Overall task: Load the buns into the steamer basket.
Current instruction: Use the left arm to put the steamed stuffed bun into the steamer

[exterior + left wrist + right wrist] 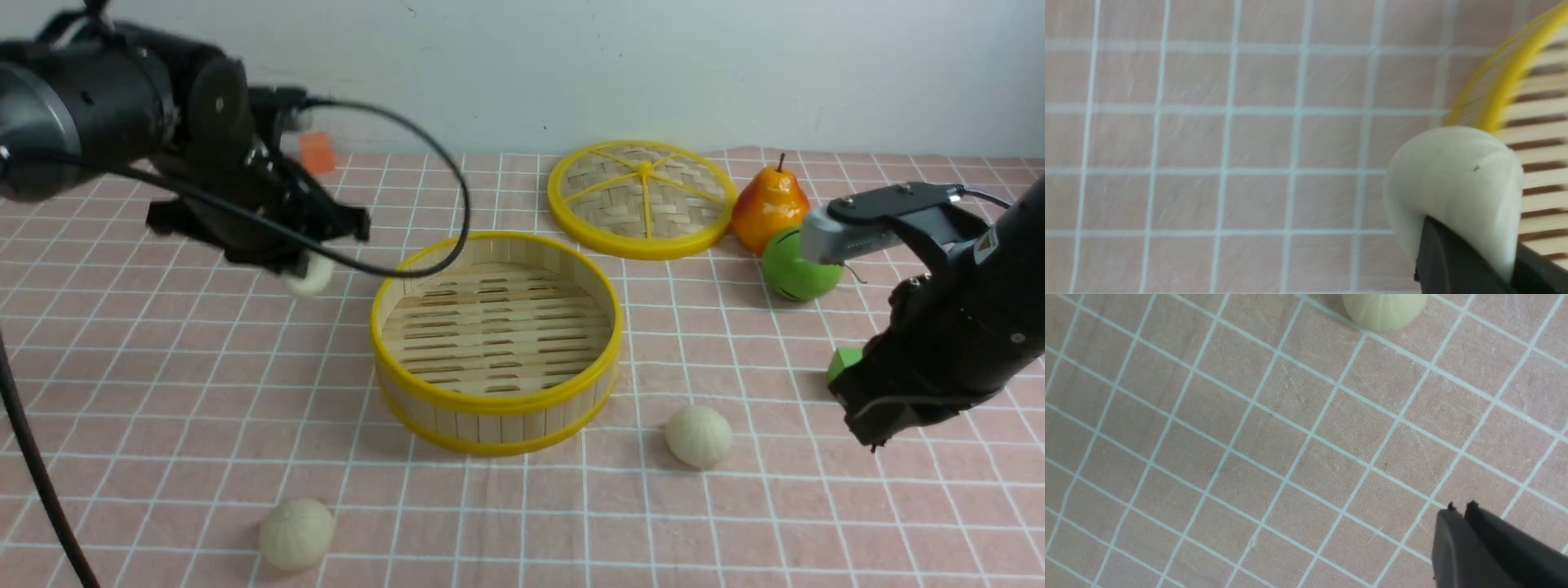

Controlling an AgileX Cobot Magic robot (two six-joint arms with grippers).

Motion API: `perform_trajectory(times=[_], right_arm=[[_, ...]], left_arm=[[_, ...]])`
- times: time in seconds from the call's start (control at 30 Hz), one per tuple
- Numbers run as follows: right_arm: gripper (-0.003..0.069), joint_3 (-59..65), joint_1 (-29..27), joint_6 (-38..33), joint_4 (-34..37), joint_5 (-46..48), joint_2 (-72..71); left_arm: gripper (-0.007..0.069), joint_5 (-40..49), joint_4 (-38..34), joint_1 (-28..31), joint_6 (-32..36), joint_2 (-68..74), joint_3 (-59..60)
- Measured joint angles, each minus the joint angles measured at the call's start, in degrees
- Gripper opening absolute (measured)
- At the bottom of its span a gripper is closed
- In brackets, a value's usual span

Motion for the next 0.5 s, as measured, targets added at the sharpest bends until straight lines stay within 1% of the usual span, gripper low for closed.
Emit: perform_trajectory(times=[0.07,0.1,0.13,0.17,0.23,0.37,0.5], right_arm=[[0.0033,0.0,0.0,0.0,-0.1,0.3,-0.2],[0.0034,0.0,0.0,0.0,-0.2,0.3,-0.6],[0.0034,-0.1,0.0,0.0,-0.2,0.3,-0.6],[0.0036,-0.4,0.0,0.0,-0.3,0.4,-1.0],[0.0038,-1.1,0.0,0.0,-0.3,1.0,-1.4],[0.0043,-2.0,0.0,0.0,-0.3,2.1,-1.7],[0.0047,-2.0,0.0,0.0,-0.2,2.9,-1.7]], left_arm=[[-0.0006,0.1,-0.4,-2.0,0.2,-0.9,-1.3],[-0.0006,0.1,-1.8,-4.6,0.4,-1.3,-3.2],[-0.0006,0.0,-2.0,-5.3,0.4,-1.3,-3.4],[-0.0006,-0.2,-3.6,-7.3,0.5,-0.8,-4.1],[-0.0006,-1.1,-4.9,-9.6,0.5,0.7,-4.2],[-0.0006,-3.9,-6.0,-11.5,0.6,5.6,-4.3],[-0.0006,-6.3,-6.0,-11.5,-0.3,11.1,-5.1]])
